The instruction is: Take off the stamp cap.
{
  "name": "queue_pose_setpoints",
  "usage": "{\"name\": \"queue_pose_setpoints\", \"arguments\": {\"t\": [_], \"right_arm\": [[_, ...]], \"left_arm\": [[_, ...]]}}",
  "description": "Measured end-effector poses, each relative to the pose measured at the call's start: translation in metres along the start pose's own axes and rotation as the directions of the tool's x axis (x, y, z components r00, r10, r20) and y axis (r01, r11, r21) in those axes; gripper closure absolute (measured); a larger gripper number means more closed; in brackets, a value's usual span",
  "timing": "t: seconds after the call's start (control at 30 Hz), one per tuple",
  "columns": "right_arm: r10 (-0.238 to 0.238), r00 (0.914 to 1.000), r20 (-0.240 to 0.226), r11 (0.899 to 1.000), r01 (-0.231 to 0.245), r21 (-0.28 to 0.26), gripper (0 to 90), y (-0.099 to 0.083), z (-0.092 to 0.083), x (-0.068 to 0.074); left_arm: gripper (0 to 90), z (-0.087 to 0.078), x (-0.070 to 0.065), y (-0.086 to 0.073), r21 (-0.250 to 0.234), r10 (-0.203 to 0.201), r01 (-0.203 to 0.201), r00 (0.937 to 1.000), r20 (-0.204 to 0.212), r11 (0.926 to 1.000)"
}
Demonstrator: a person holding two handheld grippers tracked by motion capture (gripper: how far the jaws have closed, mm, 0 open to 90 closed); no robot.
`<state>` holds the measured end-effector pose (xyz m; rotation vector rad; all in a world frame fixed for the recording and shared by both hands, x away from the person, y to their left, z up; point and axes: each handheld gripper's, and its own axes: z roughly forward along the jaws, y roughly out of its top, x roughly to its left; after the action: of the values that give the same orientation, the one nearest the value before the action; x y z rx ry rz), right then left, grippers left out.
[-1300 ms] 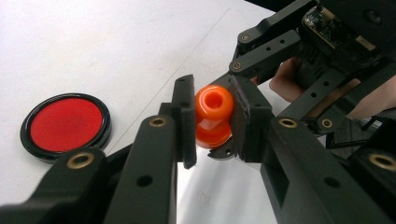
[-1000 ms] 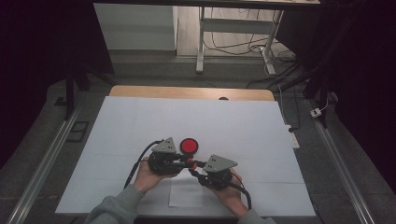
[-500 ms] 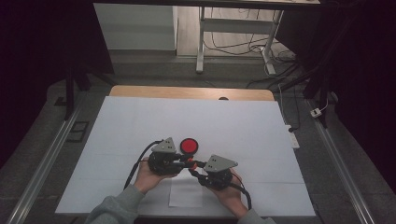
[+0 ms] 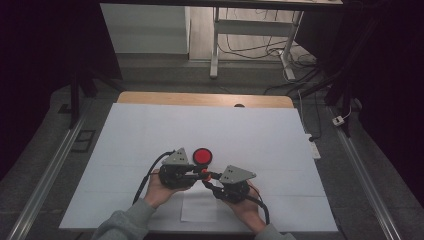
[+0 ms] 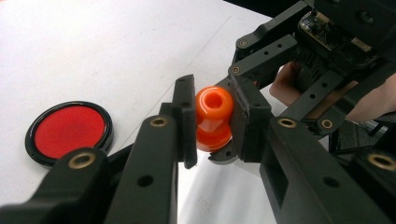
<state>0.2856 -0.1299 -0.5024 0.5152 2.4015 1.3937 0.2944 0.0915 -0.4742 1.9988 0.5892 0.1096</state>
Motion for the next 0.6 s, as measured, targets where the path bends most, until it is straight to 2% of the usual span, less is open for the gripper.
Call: {"name": "queue_pose_setpoints", "arguments": {"t": [0.47,0.6], "right_arm": [[-0.001,0.9997,-0.023,1.000,0.001,-0.001,64.9,0.0012,-0.0011,-0.0022],[0.012,0.9997,-0.020,1.000,-0.012,0.004,64.9,0.0008,-0.0004,-0.0021]], "left_arm": [[72.8,-0.0003,0.0003,-0.0005,-0.014,-0.011,0.011,0.9999,0.008,0.9998],[72.8,0.0005,0.0007,-0.0011,-0.013,-0.010,0.010,0.9999,0.005,0.9999]]}}
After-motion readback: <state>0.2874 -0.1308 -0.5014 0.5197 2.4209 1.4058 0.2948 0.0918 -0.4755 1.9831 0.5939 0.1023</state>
